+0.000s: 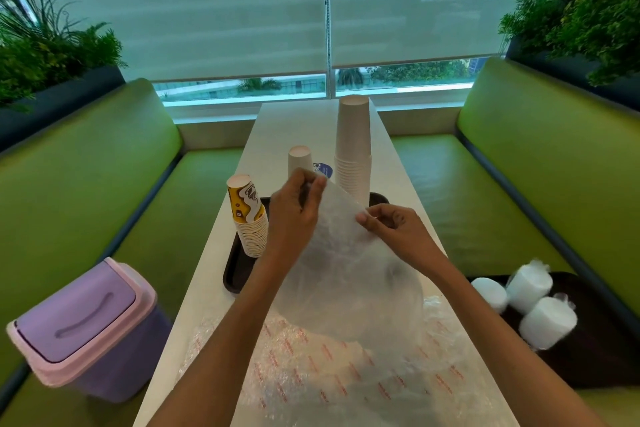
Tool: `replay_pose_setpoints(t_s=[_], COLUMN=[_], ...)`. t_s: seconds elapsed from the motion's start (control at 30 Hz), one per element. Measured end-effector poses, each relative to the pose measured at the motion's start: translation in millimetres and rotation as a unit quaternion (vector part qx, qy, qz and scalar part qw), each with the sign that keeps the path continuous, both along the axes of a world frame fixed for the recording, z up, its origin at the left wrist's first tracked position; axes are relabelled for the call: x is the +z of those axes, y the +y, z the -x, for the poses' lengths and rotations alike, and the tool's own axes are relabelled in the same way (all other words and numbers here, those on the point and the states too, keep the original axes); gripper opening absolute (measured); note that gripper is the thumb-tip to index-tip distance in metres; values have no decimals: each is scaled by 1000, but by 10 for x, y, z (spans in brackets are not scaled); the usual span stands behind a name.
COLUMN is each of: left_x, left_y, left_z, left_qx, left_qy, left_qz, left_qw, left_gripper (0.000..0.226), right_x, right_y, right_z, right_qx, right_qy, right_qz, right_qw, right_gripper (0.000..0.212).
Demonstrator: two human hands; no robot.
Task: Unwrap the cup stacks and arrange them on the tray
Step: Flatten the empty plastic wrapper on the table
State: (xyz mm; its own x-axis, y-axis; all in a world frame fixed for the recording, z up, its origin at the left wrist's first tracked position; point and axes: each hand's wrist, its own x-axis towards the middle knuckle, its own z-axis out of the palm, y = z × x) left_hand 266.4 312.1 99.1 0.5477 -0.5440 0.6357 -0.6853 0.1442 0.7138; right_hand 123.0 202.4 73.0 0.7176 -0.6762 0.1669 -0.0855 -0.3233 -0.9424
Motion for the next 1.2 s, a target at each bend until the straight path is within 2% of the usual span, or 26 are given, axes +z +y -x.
replay_pose_setpoints(t_s=[0.13,0.2,0.27,0.37,0.53,0.6,0.67,0.93,1.1,1.2], left_x=[7,18,27,33,28,4,-29,-172,-231,-260], left_y=[56,82,103,150,233,284,349,479,477,472], left_z=[-141,-187,-242,-284,-316,-361,-418,-496,-524,-519], left_qx=[-2,2,15,11,-4,0,16,51,75,76], left_qy=[32,36,38,43,29,32,36,54,71,73], left_qz=[27,43,61,64,38,39,45,51,83,87], left_qw=[999,998,997,997,999,999,998,996,991,991], left_gripper=[12,11,13,15,16,16,18,23,23,22], right_x=[-180,-303,-435,-632,-723,-713,-673,-587,-643,-664], right_y=[-210,-256,-259,-240,-145,-154,-158,-217,-115,-21], right_z=[171,240,265,226,87,71,65,108,138,162], right_qx=[-59,-73,-72,-48,-21,1,24,-32,-9,-11], right_qy=[129,188,204,183,-4,-62,-75,-13,59,16], right_qz=[-132,-221,-321,-413,-570,-583,-566,-463,-504,-547], right_qw=[981,954,922,891,821,810,821,886,861,837], right_gripper=[65,71,77,84,68,73,58,28,44,38])
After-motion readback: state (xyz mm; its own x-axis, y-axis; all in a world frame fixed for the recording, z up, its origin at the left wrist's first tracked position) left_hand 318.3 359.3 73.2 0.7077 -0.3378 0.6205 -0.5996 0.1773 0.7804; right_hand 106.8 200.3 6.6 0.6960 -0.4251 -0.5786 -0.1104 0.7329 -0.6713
